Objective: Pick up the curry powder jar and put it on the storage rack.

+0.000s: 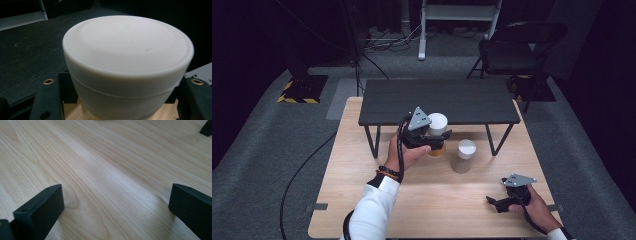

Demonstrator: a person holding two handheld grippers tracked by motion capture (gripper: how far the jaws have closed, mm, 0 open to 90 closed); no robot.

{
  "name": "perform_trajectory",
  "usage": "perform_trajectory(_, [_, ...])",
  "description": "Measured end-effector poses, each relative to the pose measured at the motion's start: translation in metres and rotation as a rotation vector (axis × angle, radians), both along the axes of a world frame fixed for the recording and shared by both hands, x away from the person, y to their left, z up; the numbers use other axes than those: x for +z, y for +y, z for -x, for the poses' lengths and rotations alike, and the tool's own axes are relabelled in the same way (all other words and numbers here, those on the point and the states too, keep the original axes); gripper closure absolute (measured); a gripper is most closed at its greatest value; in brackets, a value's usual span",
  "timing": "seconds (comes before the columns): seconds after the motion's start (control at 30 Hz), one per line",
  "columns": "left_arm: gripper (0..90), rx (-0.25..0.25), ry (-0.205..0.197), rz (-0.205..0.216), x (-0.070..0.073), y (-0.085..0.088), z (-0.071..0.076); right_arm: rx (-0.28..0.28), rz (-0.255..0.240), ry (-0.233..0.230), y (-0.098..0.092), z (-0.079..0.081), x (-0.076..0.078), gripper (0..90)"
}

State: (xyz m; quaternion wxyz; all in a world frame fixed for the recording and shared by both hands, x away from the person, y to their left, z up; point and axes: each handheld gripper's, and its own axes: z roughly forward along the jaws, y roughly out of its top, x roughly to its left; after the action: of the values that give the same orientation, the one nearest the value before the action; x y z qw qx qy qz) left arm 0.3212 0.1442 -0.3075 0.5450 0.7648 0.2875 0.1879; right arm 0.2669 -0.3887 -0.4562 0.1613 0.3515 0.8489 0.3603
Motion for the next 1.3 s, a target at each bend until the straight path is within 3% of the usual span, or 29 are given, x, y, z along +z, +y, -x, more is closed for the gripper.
perform_trajectory(0.77, [34.4, 0.003, -0.042, 0.040, 0.033, 0.000, -0.010, 0.000, 0.000, 0.000, 0.000, 0.000, 0.000, 0.0])
perform_trajectory(1.3, [34.4, 0.024, -0.082, 0.029, 0.062, -0.009, -0.024, -0.001, 0.000, 0.000, 0.000, 0.000, 0.000, 0.0])
